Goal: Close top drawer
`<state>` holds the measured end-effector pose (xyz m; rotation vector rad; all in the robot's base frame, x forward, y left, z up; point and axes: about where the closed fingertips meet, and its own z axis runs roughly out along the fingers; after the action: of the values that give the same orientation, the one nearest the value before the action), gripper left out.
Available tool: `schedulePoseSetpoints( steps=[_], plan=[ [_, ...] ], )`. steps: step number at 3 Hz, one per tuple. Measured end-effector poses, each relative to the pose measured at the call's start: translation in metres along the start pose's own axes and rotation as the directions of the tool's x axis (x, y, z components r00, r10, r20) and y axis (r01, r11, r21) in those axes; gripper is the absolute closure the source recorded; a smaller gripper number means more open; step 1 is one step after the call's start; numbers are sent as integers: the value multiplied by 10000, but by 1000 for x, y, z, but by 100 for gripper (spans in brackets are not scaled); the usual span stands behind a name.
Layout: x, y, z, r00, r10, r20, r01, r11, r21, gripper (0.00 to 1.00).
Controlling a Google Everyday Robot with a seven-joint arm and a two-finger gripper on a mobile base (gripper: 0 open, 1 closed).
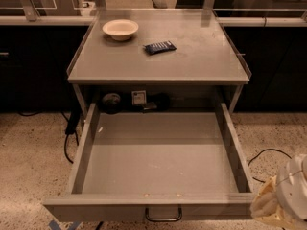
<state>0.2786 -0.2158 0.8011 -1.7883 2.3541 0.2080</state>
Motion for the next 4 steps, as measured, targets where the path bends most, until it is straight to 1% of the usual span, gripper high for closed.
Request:
schedulePoseSetpoints(
  steps=[1, 2, 3, 4],
  plan=[
    [-16, 6, 67, 9982, -505, 333, 529, 9957, -758, 100],
    [-16, 6, 67, 9982, -505, 334, 529, 9957, -758, 100],
    [-7, 25, 91, 9977, -423, 533, 466, 9956, -819, 100],
    [0, 41, 125, 9962, -491, 721, 546, 9955, -774, 100]
  ],
)
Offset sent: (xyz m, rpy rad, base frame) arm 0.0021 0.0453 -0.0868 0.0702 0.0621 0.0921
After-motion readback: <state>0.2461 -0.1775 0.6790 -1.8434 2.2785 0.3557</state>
